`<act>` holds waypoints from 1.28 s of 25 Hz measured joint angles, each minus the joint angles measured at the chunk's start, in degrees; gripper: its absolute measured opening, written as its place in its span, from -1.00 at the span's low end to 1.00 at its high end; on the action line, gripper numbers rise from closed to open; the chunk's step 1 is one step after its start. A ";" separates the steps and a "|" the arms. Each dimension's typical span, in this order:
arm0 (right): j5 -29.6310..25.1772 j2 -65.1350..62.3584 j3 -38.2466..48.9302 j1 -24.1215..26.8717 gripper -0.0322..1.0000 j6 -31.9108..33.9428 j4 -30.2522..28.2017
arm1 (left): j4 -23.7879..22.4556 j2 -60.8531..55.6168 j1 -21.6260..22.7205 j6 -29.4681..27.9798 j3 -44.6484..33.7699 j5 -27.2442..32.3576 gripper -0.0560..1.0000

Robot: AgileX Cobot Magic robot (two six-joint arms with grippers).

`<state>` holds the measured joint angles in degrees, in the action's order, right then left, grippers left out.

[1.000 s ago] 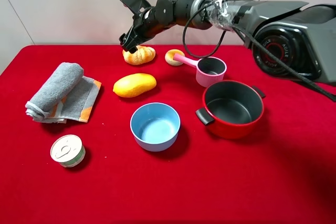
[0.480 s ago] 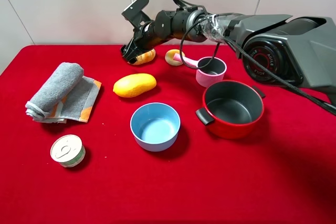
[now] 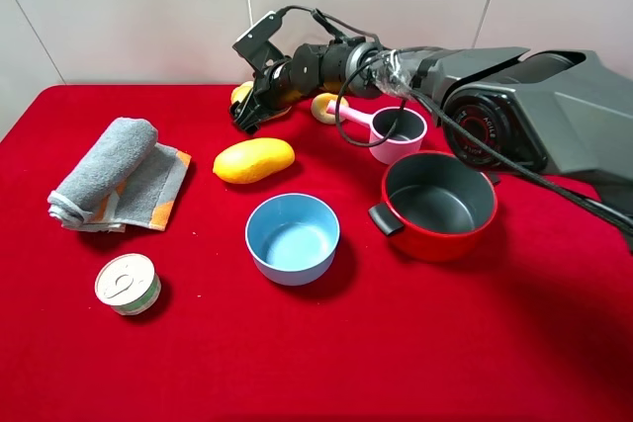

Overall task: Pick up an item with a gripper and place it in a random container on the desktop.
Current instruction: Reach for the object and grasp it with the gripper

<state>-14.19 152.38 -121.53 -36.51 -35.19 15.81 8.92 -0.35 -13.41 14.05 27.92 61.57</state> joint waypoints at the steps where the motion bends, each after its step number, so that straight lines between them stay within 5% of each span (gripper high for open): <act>1: 0.07 0.16 -0.07 0.00 0.41 0.00 0.06 | 0.00 0.00 0.00 0.00 0.00 0.00 0.91; 20: 1.38 1.70 -0.07 0.48 0.40 -0.16 2.19 | 0.00 0.00 0.00 0.00 0.00 0.00 0.91; 29: 1.55 1.70 -0.25 0.55 -0.15 -0.16 2.36 | 0.00 0.00 0.00 0.00 0.00 0.00 0.91; 32: 1.61 1.70 -0.25 0.55 -0.19 -0.16 2.36 | 0.00 0.00 0.00 0.00 0.00 0.00 0.91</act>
<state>-12.58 154.08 -121.78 -35.96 -35.35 18.17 8.92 -0.35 -13.41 14.05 27.92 61.57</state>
